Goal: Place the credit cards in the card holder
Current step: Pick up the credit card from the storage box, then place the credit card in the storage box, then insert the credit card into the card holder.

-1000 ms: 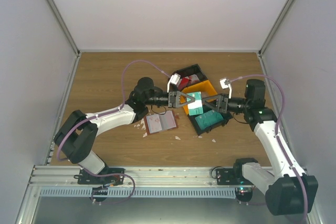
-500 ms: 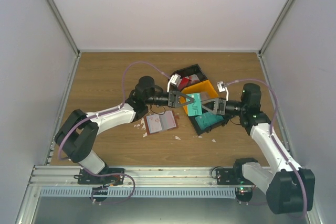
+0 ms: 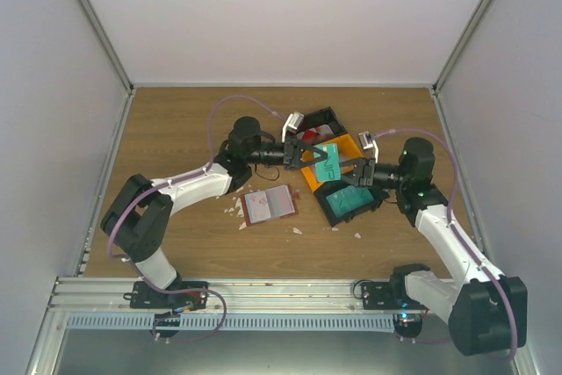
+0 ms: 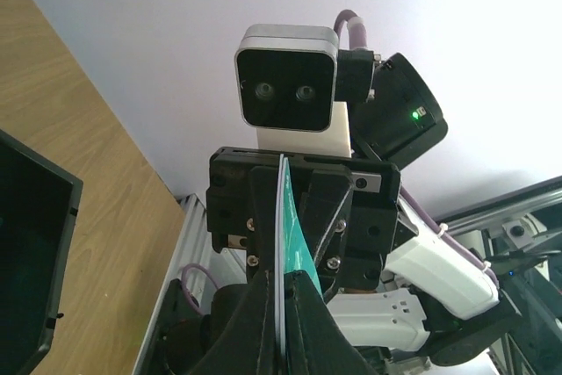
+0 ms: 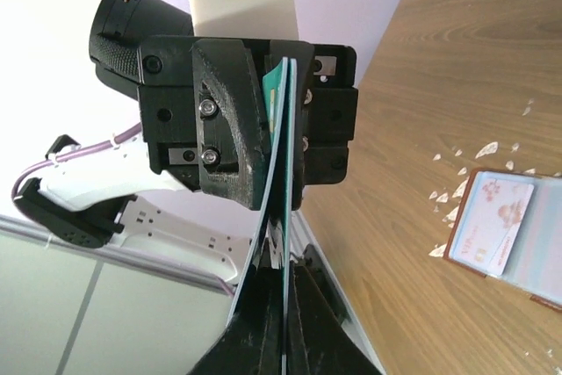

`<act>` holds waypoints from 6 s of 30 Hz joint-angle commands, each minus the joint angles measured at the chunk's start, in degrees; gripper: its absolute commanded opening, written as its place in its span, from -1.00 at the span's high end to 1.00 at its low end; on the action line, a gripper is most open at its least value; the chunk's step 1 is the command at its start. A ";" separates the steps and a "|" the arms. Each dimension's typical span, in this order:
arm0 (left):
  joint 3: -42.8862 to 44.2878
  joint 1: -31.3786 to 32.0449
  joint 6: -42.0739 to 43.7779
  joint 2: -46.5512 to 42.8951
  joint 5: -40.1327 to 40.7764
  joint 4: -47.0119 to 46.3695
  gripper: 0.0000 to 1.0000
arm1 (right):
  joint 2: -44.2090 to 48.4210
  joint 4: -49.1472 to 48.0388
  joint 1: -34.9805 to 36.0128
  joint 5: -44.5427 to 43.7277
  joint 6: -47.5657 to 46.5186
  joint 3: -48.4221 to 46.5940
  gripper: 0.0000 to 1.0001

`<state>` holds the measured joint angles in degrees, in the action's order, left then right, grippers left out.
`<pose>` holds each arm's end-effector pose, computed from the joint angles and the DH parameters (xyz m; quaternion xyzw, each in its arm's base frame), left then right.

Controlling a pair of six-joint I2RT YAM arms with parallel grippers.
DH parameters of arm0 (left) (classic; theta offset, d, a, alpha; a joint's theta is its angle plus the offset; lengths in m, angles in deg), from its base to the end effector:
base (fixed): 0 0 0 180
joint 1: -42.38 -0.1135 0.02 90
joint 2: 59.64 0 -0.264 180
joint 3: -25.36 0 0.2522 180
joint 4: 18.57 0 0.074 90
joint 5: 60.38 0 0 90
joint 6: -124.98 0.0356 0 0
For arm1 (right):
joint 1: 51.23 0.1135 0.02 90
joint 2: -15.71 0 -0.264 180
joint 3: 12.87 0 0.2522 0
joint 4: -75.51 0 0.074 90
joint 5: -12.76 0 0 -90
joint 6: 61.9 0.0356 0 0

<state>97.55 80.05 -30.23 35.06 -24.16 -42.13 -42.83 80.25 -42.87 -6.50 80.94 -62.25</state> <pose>0.2750 -0.2486 0.2818 0.1647 0.6837 -0.6952 0.1489 0.2073 0.0644 0.2779 -0.0872 0.7294 0.6482 0.2006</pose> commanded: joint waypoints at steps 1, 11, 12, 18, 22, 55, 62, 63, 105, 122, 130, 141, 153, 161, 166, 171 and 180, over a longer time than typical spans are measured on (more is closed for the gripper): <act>2.78 -0.26 -1.19 3.87 0.74 1.61 0.91 | 0.36 -1.81 0.03 -2.72 2.65 -1.28 0.99; 5.99 -1.75 -4.89 10.67 -3.98 0.28 0.79 | -0.34 -0.05 -9.95 -1.91 5.66 -1.13 0.99; 5.99 -1.87 -5.20 11.02 -4.34 -0.05 0.79 | -0.34 0.23 -10.62 -1.55 5.62 -1.05 0.99; 5.36 -2.25 -6.16 12.27 -5.25 -1.17 0.92 | -0.41 3.98 -13.63 -0.97 3.53 -1.43 0.99; 3.45 -2.65 -4.40 11.02 -3.73 0.24 1.00 | -0.78 19.18 -14.90 -8.24 -10.10 -5.39 0.99; -10.80 -4.69 21.25 -8.53 19.01 29.53 1.00 | -15.19 48.84 10.80 -54.18 -30.77 -9.64 0.62; -12.10 -4.97 21.68 -10.14 20.50 30.37 1.00 | -14.01 49.82 10.89 -60.16 -29.52 -13.49 0.25; -12.38 -5.04 21.62 -10.45 20.79 30.42 1.00 | -13.31 49.63 10.95 -61.16 -29.09 -13.98 0.24; -15.11 -9.67 10.73 -24.10 3.98 15.44 0.70 | -12.26 -16.13 21.70 -17.14 -3.35 -0.84 0.99; -20.78 -10.42 13.35 -30.03 5.72 17.37 0.78 | -14.23 -18.50 21.53 -15.46 2.08 -4.90 0.99; -21.71 -11.41 16.24 -30.95 11.87 26.09 1.00 | -14.74 -5.94 21.53 -20.31 -6.48 -7.36 0.39; -32.71 -13.20 13.67 -29.15 25.85 31.69 1.00 | -24.62 22.79 29.65 -54.20 -24.11 -14.73 -0.02; -34.91 -13.07 10.27 -17.52 23.03 19.65 1.00 | -40.23 33.17 37.31 -70.65 -25.47 -22.00 -0.09; -35.03 -12.73 8.18 -10.52 20.28 13.65 1.00 | -42.23 33.82 37.51 -69.77 -24.77 -20.91 -0.03; -34.67 -12.57 6.91 -6.22 17.92 8.70 1.00 | -43.01 34.86 37.54 -69.43 -24.56 -20.95 0.16; -34.51 -12.62 6.42 -3.97 16.63 5.98 1.00 | -43.32 34.79 37.52 -68.91 -23.81 -20.57 0.24; -35.52 -12.60 7.24 -8.94 21.56 10.75 1.00 | -43.01 35.27 37.53 -69.93 -22.57 -20.35 0.35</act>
<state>62.45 67.11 -23.96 29.66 -5.43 -30.79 -84.40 112.84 -5.91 -74.65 57.45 -83.06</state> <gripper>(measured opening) 0.026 0.334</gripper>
